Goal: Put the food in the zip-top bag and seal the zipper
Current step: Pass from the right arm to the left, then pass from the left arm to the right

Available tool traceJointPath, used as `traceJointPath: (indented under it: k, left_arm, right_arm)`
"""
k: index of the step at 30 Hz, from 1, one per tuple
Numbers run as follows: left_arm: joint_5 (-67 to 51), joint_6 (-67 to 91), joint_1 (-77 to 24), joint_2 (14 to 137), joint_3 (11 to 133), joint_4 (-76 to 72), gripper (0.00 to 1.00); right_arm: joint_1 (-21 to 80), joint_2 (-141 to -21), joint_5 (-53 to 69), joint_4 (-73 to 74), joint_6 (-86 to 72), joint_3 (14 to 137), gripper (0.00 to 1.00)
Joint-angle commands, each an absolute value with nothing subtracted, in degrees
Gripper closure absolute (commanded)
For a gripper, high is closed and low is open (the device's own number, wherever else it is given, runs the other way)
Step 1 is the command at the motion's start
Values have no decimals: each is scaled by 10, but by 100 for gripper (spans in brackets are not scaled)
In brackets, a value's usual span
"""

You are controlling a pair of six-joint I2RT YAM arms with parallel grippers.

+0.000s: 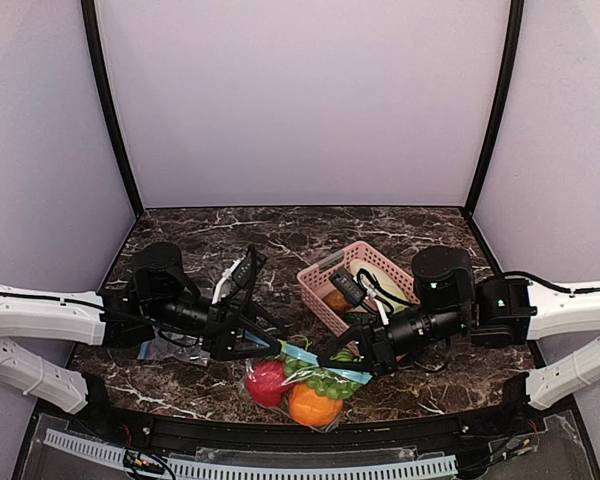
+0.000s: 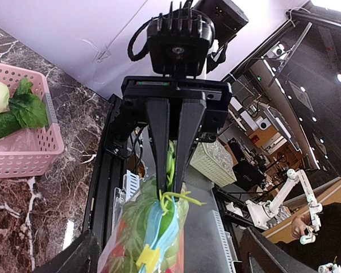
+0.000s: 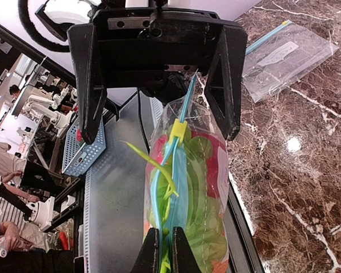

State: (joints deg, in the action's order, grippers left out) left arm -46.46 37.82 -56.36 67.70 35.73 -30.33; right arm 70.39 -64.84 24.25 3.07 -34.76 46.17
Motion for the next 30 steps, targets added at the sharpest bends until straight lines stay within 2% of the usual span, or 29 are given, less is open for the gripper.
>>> traceJointPath:
  k: [1,5,10,14,22,25,30]
  left_arm:
    - [-493,343,-570,686,393,-241,11]
    - [-499,300,-580,699,423,-185,10]
    - [-515,290,-586,725,443,-175,21]
    - [-528,285,-599,746,459,-171,26]
    - [-533,282,-609,769,470,-172,46]
    - [-531,284,-611,774,470,-177,57]
    - [-532,288,-613,775,468,-185,70]
  right_arm:
    - [702,-651,260,11,-343,486,100]
    - [702,-658,273,12,-342,493,100]
    - [702,-667,283,11,-344,497,100]
    - [702,-668,281,13,-344,497,100]
    - [702,-673,282,17,-343,501,100]
    - [702,-676,282,21,-341,502,100]
    - [702,-674,276,29,-341,501,100]
